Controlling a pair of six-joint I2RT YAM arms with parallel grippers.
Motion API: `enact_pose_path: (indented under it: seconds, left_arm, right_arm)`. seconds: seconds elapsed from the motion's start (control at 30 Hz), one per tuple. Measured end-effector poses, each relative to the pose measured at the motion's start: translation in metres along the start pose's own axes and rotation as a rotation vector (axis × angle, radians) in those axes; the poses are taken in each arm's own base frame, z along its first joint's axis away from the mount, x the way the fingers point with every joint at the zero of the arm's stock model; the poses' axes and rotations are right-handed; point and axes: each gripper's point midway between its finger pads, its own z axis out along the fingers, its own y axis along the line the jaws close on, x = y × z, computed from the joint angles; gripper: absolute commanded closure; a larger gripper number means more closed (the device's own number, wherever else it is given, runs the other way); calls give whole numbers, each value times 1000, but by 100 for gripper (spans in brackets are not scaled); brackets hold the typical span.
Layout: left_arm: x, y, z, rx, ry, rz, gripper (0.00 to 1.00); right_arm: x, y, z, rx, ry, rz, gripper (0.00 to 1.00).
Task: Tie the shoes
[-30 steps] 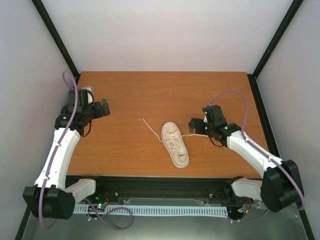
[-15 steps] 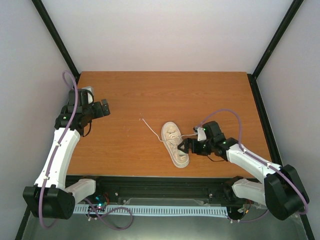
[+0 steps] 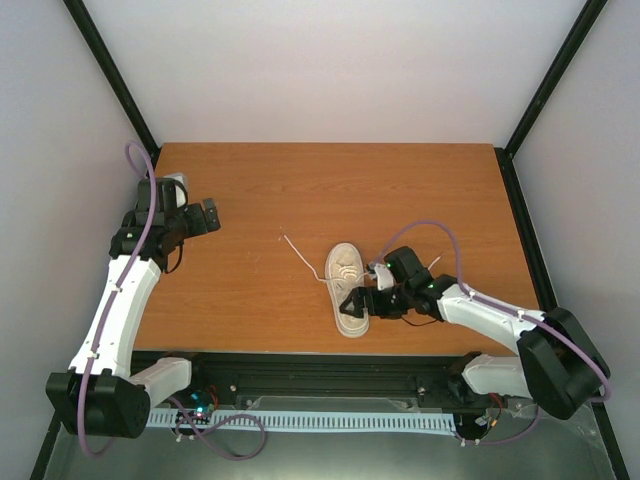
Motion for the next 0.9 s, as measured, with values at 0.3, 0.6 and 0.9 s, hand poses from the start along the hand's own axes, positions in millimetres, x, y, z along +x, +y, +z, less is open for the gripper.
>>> enact_pose_path:
  seconds: [0.3,0.6,0.9]
  left_arm:
    - [0,0,0,1,-1,0,0]
    - [0,-3,-1,19,1,0,0]
    - [-2,-8,-7,48,-15,0,0]
  right_arm:
    - [-36,9,-28,179,-116,-109,0]
    - [-129,47,-44,303,-282,-258,12]
    - [-187,62,62,365,-166,-395,19]
